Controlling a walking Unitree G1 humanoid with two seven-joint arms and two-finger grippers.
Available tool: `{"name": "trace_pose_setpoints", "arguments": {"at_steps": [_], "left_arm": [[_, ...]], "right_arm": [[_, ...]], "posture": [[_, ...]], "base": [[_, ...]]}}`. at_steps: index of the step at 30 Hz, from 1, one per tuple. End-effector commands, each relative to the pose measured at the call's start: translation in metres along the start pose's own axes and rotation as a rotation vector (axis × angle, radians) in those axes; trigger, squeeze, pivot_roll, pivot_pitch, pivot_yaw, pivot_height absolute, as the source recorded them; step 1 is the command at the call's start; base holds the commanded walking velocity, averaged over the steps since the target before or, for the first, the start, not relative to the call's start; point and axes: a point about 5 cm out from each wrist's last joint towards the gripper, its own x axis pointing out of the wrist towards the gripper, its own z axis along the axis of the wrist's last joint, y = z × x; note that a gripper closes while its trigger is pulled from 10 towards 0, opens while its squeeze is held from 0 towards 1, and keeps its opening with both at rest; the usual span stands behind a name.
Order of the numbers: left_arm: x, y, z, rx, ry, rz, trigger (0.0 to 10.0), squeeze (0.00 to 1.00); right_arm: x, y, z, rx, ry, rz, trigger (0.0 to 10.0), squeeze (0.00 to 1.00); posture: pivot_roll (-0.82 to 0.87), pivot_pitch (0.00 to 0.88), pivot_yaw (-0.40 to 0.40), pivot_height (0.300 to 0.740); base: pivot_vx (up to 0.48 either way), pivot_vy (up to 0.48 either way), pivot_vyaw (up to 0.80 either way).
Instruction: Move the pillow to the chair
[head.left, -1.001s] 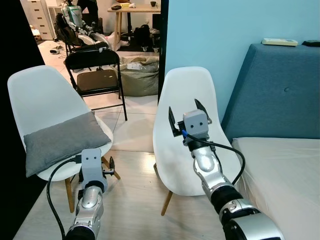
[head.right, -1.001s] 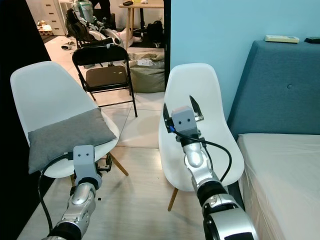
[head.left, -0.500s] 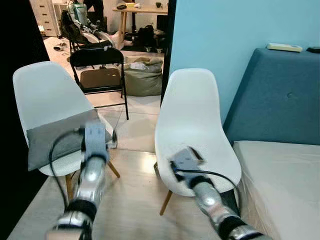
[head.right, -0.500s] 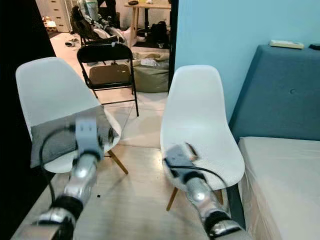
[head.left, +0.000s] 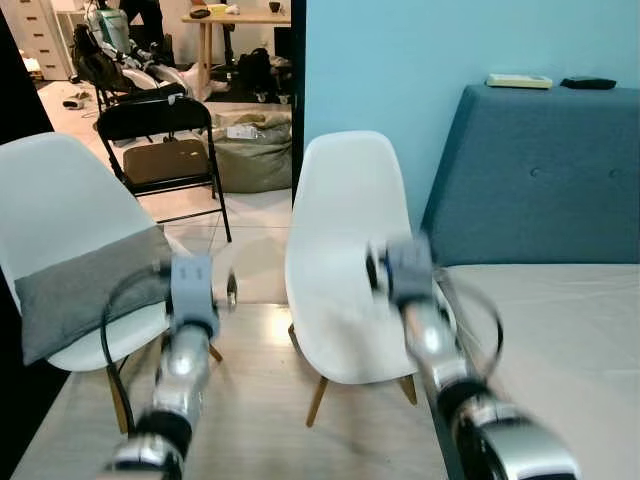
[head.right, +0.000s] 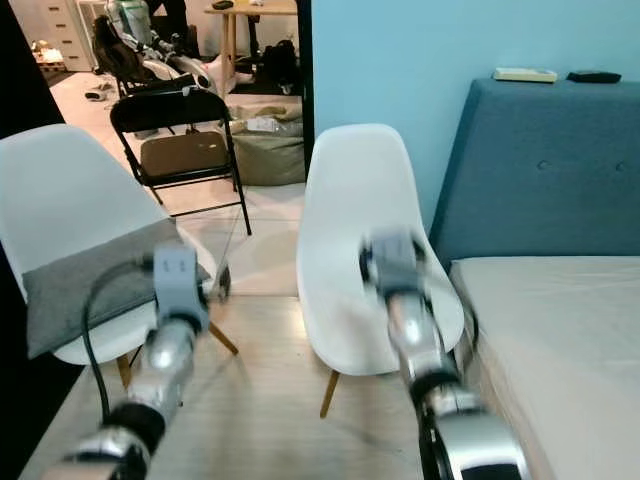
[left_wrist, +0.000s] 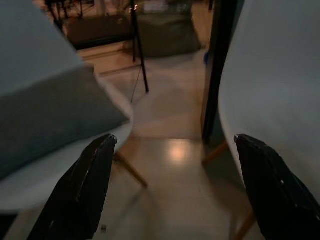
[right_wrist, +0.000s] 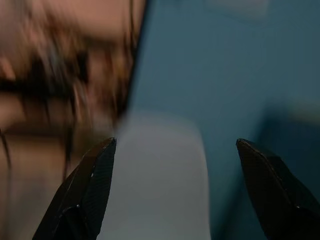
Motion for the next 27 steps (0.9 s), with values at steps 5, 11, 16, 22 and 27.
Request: {"name": "trace_pose_setpoints", "arguments": {"at_steps": [5,11,16,22,27], "left_arm": [[0.005,-0.002,0.01,-0.008,-0.046,-0.027,10.0,0.0],[0.04,-0.001,0.071,-0.008,-0.206,-0.021,10.0,0.0],[0.047,0.003,0.094,-0.004,-0.286,-0.009,10.0,0.0],[0.013,0.004,0.026,-0.003,-0.112,0.014,10.0,0.0],[-0.004,-0.002,0.004,0.003,-0.064,-0.01,10.0,0.0]], "right_arm": [[-0.005,0.001,-0.007,0.032,0.03,0.026,10.0,0.0],[-0.068,0.014,-0.06,0.081,0.223,0.066,10.0,0.0],[-0.09,0.02,-0.072,0.125,0.276,0.035,10.0,0.0],[-0.033,0.017,-0.033,0.161,0.142,0.017,10.0,0.0],[-0.008,0.008,-0.01,0.161,0.066,0.005,10.0,0.0]], "posture": [[0.06,0.0,0.006,0.74],[0.06,0.0,0.012,0.74],[0.06,0.0,0.018,0.74],[0.05,0.0,0.018,0.74],[0.05,0.0,0.006,0.74]], "base": [[0.0,0.0,0.0],[0.0,0.0,0.0],[0.0,0.0,0.0],[0.0,0.0,0.0],[0.0,0.0,0.0]]}}
